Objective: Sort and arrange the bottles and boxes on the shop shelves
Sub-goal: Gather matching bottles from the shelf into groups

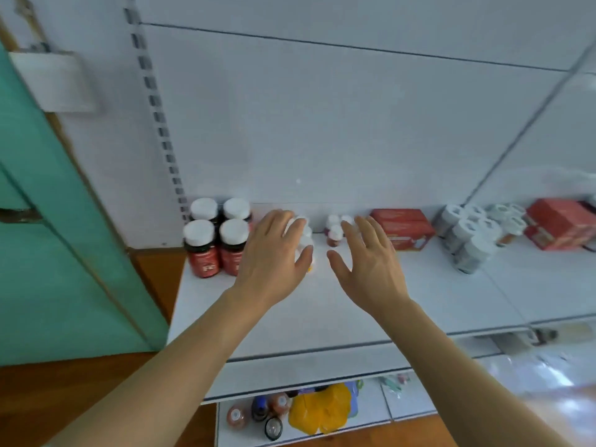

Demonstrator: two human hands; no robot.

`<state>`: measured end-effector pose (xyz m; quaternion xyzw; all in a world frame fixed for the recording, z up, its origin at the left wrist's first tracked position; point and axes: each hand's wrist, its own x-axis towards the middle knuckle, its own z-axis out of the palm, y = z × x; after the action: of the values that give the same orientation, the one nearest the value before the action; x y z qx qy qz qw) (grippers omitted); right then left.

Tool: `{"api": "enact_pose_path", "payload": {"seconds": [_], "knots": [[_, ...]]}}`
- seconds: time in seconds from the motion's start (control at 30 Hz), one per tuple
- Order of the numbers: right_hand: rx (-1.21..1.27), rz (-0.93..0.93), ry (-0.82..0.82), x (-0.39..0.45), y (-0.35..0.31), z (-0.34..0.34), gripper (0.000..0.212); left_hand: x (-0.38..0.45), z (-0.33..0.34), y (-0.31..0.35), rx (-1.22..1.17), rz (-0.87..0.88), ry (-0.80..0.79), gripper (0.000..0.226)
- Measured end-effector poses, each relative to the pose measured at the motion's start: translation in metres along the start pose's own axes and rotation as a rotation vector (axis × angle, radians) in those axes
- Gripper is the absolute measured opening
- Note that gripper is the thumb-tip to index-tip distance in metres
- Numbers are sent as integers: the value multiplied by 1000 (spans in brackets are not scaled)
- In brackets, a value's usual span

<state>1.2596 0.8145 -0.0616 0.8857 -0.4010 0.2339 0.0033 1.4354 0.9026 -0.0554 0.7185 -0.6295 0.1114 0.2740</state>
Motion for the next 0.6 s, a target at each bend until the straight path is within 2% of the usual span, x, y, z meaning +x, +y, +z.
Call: {"api": "enact_pose_path", "payload": {"seconds": [0.27, 0.6], "knots": [[-160, 333, -6, -74, 134, -84, 68, 47, 58, 162, -93, 184, -92, 51], [-211, 658, -16, -167, 310, -174, 72, 87, 144, 371, -161, 387, -240, 62]]}}
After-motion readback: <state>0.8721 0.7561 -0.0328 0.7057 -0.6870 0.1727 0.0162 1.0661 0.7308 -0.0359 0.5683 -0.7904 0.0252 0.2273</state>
